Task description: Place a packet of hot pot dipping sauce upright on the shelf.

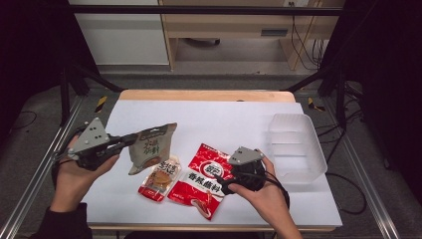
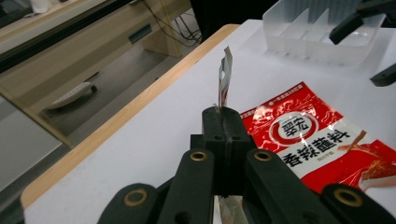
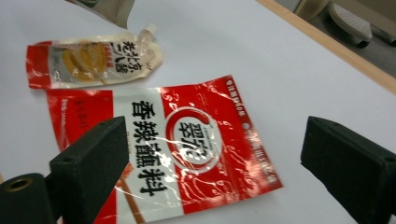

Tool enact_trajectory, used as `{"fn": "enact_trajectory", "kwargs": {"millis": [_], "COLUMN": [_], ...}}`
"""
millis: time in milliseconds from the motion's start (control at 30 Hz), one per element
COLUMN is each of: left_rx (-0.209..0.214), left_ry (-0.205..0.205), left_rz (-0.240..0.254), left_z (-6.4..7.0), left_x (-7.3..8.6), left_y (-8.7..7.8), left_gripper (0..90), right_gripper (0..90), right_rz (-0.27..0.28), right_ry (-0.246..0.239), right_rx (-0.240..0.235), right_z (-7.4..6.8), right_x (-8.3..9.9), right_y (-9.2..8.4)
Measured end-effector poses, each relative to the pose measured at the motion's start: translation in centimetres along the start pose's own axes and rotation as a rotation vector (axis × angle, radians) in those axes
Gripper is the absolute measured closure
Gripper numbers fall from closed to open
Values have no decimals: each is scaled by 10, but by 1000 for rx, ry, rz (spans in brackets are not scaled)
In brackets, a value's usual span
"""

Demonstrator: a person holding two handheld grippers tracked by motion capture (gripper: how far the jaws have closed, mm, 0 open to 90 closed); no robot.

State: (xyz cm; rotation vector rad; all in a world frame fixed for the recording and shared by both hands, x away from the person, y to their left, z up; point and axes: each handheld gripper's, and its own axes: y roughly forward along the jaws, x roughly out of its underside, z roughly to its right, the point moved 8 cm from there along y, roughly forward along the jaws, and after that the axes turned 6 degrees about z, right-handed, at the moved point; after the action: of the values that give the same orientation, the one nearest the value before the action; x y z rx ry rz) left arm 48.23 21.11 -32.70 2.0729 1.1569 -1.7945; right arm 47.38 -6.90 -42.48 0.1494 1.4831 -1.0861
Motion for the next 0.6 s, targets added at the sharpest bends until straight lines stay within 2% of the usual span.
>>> {"fn": "enact_trajectory", "kwargs": {"millis": [33,67,133,200,233,267,400,600], "left_rx": [10,23,42,62,71,79,106,137], "left_ry": [4,5,19,27,32,36,58,83], "left_rz": [5,12,17,23,25,25,26,30], "left_z": [3,7,14,20,24,27,38,51], "left_x": [-3,-6,-13,-19,-21,-24,-33,-45], "left_y": [4,8,15,23,27,30,42,55], "left_gripper": [900,900,900,900,900,900,900,900], "right_gripper": [99,99,124,140,136,136,121,143], "right_rz": [-18,-18,-40,-58,-77,-77,-103,-108], "right_ry": [-32,-32,-71,-122,-162,-162,-215,-287], "right_rx": [1,1,-4,-7,1,1,-15,9], "right_z": [4,4,7,10,12,12,15,25], "right_x": [-6,-6,-11,-17,-23,-23,-32,-46], "right_y": [-3,-3,-6,-9,-12,-12,-16,-24]}}
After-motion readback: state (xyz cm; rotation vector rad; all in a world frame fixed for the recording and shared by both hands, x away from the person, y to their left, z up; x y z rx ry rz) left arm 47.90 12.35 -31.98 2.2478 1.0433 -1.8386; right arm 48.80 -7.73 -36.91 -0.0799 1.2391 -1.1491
